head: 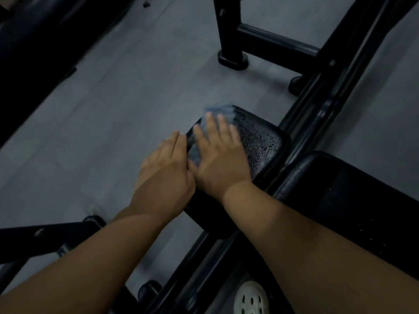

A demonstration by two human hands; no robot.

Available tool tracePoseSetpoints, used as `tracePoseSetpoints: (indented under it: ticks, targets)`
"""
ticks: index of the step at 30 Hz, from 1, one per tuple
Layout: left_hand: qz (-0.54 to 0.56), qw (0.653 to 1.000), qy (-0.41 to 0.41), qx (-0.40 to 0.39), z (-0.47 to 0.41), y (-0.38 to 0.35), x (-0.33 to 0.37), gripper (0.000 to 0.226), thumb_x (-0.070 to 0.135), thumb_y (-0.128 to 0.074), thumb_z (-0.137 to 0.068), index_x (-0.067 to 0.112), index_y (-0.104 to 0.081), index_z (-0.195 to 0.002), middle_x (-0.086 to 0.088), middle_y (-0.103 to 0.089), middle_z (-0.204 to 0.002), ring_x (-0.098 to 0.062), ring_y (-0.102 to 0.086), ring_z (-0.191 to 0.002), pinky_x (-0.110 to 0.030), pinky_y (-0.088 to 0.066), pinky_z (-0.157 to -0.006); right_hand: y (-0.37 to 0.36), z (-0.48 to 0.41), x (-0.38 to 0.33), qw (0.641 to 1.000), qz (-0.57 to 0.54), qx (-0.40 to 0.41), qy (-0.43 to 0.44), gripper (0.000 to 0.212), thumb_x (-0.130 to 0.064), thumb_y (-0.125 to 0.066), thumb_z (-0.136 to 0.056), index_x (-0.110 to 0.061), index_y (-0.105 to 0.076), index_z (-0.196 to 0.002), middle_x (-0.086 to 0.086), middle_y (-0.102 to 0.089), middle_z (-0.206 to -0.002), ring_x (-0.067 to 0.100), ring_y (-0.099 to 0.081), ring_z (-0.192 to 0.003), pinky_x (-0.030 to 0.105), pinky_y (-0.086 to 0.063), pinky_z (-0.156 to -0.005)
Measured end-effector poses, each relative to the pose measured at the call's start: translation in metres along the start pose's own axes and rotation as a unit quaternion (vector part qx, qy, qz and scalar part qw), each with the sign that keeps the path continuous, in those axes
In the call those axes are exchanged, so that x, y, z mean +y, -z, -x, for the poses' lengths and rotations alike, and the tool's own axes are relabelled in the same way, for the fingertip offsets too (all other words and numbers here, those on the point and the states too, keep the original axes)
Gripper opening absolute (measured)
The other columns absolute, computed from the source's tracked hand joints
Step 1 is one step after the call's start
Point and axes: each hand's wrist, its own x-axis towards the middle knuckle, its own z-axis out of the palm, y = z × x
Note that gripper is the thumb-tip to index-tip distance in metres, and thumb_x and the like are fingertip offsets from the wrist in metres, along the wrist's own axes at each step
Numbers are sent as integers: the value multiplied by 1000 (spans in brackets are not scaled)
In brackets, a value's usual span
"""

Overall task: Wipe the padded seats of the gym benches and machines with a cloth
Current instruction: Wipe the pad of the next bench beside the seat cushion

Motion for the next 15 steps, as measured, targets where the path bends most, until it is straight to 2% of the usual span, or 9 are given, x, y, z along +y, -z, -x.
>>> tracePoseSetpoints:
  ticks: [2,4,6,8,9,10,12,13,15]
  targets:
    - [-4,1000,2,-1,0,1,-10,69,24,-42,-94,12,-17,-158,-7,-16,-165,-25,-19,-150,-40,-17,-121,-4,37,2,995,11,-16,97,66,-52,-32,-94,-19,-44,-151,15,-25,-163,34,-21,-150,49,-15,-122]
    - [-17,1000,-4,-5,4,1,-17,73,30,-35,-87,12,-21,-157,-10,-20,-164,-29,-25,-148,-44,-22,-120,1,57,30,990,18,-10,136,61,-48,-41,-94,-17,-52,-145,14,-38,-157,33,-34,-146,48,-26,-120]
    - [-22,1000,-14,-15,10,-1,-20,75,32,-33,-85,12,-23,-156,-10,-24,-163,-30,-28,-147,-45,-27,-118,17,43,57,995,59,10,80,63,-47,-38,-95,-14,-46,-149,16,-35,-159,34,-32,-146,48,-26,-120]
    - [-25,999,-34,-10,14,-6,-22,74,32,-33,-85,10,-26,-156,-11,-27,-161,-29,-33,-144,-43,-32,-114,25,7,57,996,71,-8,-50,72,-53,-28,-97,-17,-22,-159,17,-12,-166,35,-12,-152,48,-12,-123]
    - [-27,999,-44,-7,14,-8,-22,74,33,-31,-85,9,-27,-155,-12,-29,-160,-29,-34,-143,-41,-32,-113,23,-4,41,994,68,-9,-82,76,-57,-25,-97,-17,-14,-160,18,-5,-166,37,-5,-153,50,-8,-123]
    - [-27,998,-49,-4,13,-10,-22,75,35,-28,-84,9,-28,-155,-12,-30,-160,-29,-35,-143,-39,-31,-113,16,-6,22,995,70,-9,-74,78,-60,-21,-95,-16,-16,-160,20,-6,-166,39,-6,-152,52,-8,-123]
    - [-16,999,-46,-3,13,-11,-24,78,37,-23,-83,10,-26,-156,-11,-28,-161,-26,-32,-145,-32,-22,-115,-2,17,-10,998,58,-24,29,77,-56,-20,-93,-15,-29,-157,21,-16,-164,41,-19,-149,55,-15,-121]
    - [-11,999,-44,-3,13,-12,-25,77,36,-25,-83,12,-24,-156,-9,-26,-162,-25,-30,-147,-31,-18,-116,-10,39,-10,995,55,-28,78,72,-54,-25,-93,-15,-37,-154,20,-22,-163,40,-26,-146,55,-19,-119]
    - [-7,999,-46,-11,13,-11,-25,77,32,-30,-84,13,-20,-157,-8,-21,-164,-25,-26,-148,-32,-17,-118,-7,69,14,993,31,-29,110,62,-48,-40,-96,-15,-47,-148,18,-30,-160,39,-36,-141,53,-25,-117]
